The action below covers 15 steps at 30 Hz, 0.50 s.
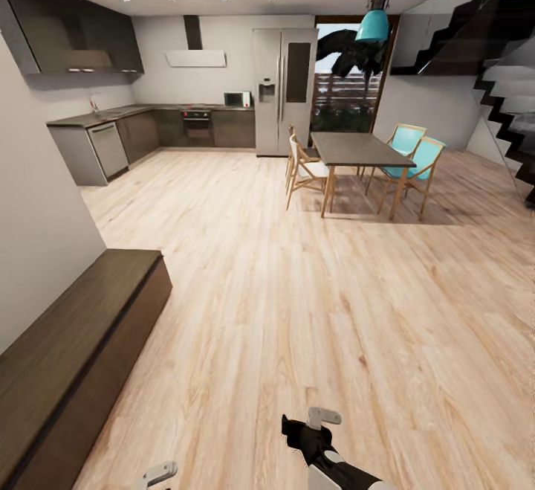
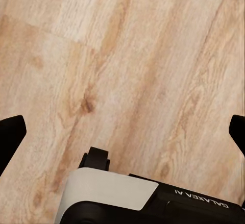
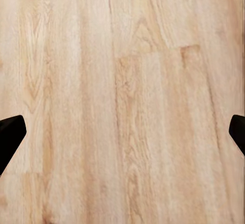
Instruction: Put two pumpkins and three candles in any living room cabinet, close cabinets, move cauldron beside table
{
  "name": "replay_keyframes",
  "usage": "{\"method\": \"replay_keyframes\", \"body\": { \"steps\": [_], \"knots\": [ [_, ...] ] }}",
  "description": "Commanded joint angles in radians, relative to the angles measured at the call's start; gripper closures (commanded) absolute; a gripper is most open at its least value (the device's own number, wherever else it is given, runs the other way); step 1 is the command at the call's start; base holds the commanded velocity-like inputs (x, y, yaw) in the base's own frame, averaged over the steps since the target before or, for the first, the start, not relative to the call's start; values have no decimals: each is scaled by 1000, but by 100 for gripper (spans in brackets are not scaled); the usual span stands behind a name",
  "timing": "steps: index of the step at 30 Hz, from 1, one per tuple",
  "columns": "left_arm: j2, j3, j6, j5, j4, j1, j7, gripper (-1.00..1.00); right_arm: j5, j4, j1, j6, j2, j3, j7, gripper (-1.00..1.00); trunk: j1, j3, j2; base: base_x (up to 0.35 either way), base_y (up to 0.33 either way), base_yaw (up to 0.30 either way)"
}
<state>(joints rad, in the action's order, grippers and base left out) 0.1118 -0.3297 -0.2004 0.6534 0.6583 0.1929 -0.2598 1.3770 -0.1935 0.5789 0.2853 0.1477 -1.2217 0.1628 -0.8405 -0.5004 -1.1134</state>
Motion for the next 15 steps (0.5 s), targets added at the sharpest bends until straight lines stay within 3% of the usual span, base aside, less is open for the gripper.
{"method": "replay_keyframes", "body": {
  "steps": [1, 15],
  "knots": [
    [2, -7, -3, 9, 3, 0, -10, -100, 7, -2, 1, 3, 0, -9, 6, -100, -1, -1, -1, 260, -141, -89],
    [-12, -8, -2, 8, 1, 0, -14, -100, 7, -4, 1, 3, 1, -9, 6, -100, -1, -1, -1, 265, -143, -9]
  ]
}}
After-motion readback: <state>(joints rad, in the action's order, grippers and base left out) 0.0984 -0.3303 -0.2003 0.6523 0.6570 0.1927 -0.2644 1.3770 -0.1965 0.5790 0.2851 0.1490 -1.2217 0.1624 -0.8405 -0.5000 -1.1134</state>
